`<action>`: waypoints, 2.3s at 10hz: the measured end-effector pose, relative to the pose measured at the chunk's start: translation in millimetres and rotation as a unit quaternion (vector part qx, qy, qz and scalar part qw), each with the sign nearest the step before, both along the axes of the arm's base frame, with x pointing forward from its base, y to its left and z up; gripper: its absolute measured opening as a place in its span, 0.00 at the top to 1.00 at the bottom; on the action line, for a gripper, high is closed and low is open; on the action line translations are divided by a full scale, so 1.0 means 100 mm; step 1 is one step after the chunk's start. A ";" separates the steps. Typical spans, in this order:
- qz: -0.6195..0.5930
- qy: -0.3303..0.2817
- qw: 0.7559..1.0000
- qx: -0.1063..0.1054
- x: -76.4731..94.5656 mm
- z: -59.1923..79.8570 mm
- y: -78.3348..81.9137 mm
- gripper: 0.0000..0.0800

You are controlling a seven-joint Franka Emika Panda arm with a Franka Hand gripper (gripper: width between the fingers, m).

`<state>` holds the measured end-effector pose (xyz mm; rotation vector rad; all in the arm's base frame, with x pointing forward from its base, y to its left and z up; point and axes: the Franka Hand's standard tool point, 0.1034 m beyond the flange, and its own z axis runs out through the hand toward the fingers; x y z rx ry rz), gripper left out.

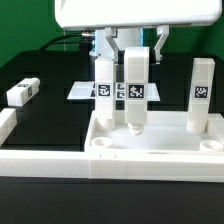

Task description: Assemble desk

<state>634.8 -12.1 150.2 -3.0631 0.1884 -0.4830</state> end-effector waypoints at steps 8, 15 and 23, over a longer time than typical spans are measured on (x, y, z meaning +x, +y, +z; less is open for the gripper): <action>0.010 -0.013 1.000 0.009 0.01 -0.01 0.55 0.64; 0.056 -0.063 0.996 -0.016 -0.02 0.00 0.90 0.64; 0.085 -0.049 0.995 -0.022 -0.05 -0.07 1.09 0.64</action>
Offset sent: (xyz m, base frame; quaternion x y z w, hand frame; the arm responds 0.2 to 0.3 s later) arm 0.0020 0.0363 0.0090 -0.0255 0.0427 -0.0417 0.9979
